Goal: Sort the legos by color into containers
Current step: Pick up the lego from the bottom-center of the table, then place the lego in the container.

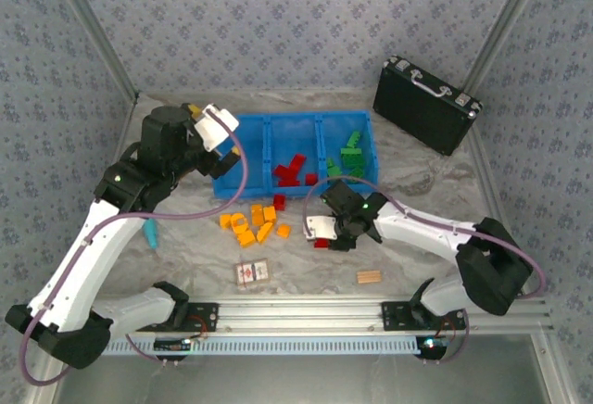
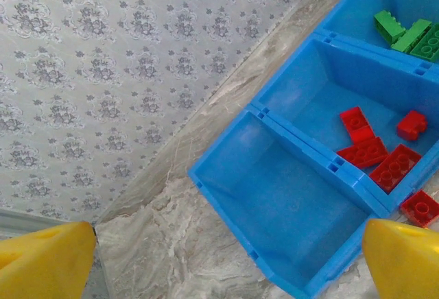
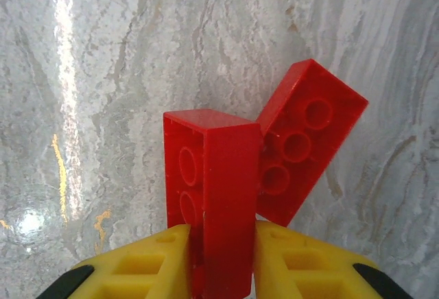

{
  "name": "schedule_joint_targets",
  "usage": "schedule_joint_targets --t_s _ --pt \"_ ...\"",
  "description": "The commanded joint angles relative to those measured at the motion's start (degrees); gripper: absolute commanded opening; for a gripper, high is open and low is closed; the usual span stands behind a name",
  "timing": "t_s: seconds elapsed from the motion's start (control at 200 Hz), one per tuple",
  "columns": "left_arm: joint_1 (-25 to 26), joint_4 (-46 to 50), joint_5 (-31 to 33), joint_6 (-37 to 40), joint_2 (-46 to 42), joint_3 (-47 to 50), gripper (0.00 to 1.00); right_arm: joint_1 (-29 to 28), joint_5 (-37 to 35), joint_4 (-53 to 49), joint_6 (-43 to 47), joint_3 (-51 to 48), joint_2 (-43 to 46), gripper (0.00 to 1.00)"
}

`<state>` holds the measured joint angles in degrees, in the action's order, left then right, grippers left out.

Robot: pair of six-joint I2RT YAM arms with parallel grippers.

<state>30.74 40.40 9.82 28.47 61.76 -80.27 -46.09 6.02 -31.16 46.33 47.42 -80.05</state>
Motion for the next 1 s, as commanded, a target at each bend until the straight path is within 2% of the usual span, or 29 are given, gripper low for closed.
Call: schedule_joint_targets --t_s 0.0,0.15,0.31,0.435,0.595,0.82,0.905,0.965,0.995 --pt "-0.42 -1.12 -0.6 -0.62 -1.9 0.02 1.0 1.06 1.67 0.57 -0.78 3.64 1.59 0.28" --pt "-0.42 -1.12 -0.49 -0.36 -2.34 -0.14 1.0 3.77 3.74 4.51 -0.14 9.98 -1.03 0.27" --pt "-0.42 -1.12 0.06 0.16 -2.68 -0.31 1.0 6.37 3.52 9.39 -1.6 20.3 -9.47 0.28" --pt "-0.42 -1.12 0.19 0.28 -3.26 0.1 1.0 6.7 -0.34 11.64 -0.68 30.58 -18.92 0.28" --pt "-0.42 -1.09 0.41 0.26 -4.07 0.19 1.0 7.31 -4.85 8.3 -1.53 42.69 -30.38 0.28" --pt "-0.51 -1.13 0.49 0.38 -5.05 0.76 1.0 7.19 -10.26 7.74 -4.75 48.2 -36.65 0.3" --pt "-0.51 -1.14 0.47 0.53 -5.49 0.99 1.0 7.3 -10.64 7.65 -4.78 48.21 -37.1 0.34" --pt "-0.51 -1.13 0.49 0.36 -5.72 1.04 1.0 7.49 -11.08 7.79 -4.83 47.88 -37.11 0.43" --pt "-0.51 -1.12 0.44 0.38 -5.84 1.08 1.0 7.46 -11.6 7.99 -4.96 47.62 -36.98 0.44"
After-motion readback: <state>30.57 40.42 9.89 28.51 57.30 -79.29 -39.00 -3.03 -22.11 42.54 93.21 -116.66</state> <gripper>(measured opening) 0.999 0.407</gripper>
